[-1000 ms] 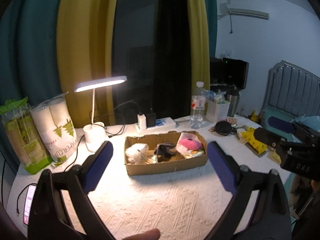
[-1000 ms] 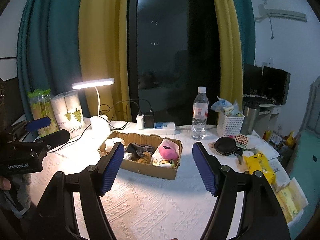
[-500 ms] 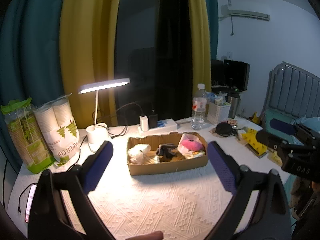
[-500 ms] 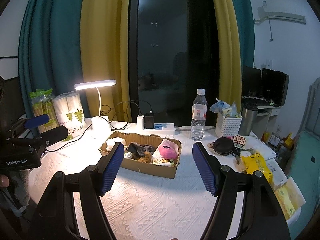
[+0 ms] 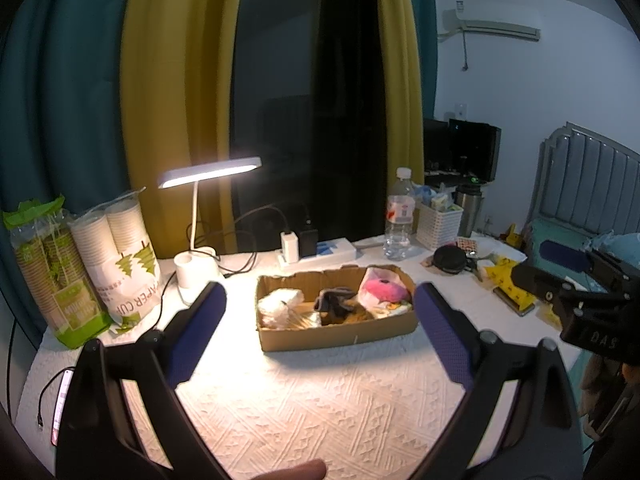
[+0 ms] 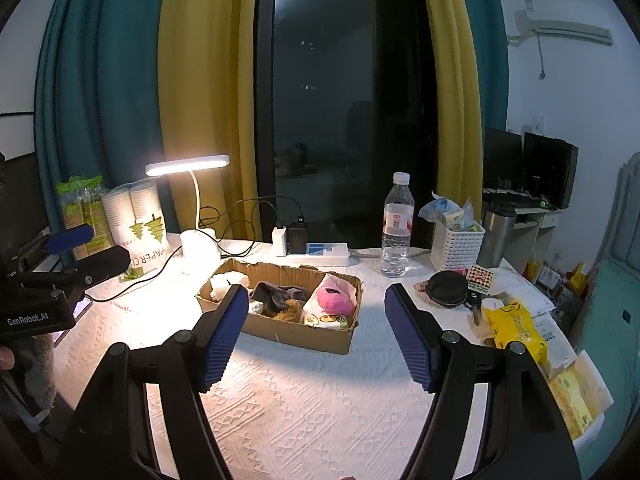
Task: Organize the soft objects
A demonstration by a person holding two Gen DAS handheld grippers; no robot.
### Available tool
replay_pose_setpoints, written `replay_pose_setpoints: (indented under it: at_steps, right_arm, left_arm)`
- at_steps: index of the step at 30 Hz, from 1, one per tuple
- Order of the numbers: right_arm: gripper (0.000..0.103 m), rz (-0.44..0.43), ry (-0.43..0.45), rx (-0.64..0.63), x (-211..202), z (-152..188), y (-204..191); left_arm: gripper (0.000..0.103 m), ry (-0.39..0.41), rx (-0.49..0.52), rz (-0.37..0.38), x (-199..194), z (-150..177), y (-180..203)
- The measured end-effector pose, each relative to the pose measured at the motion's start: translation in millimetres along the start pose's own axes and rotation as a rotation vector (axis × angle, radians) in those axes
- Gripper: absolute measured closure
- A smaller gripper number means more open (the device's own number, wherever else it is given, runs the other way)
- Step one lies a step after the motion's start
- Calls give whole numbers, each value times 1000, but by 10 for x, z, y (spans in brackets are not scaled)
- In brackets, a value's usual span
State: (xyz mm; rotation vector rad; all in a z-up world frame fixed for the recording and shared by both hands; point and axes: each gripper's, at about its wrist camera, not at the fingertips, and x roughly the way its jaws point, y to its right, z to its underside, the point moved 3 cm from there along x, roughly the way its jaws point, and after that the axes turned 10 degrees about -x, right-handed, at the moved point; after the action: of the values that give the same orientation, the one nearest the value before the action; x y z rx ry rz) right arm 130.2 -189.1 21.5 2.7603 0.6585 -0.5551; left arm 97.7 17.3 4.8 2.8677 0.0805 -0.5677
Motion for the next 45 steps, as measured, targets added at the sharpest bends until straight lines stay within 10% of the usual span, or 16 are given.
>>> replay_pose_setpoints:
  at_steps: [45]
  right_arm:
    - [29, 6, -2, -15, 23, 2, -1]
  left_arm:
    - [7, -2, 17, 19, 14, 62, 76]
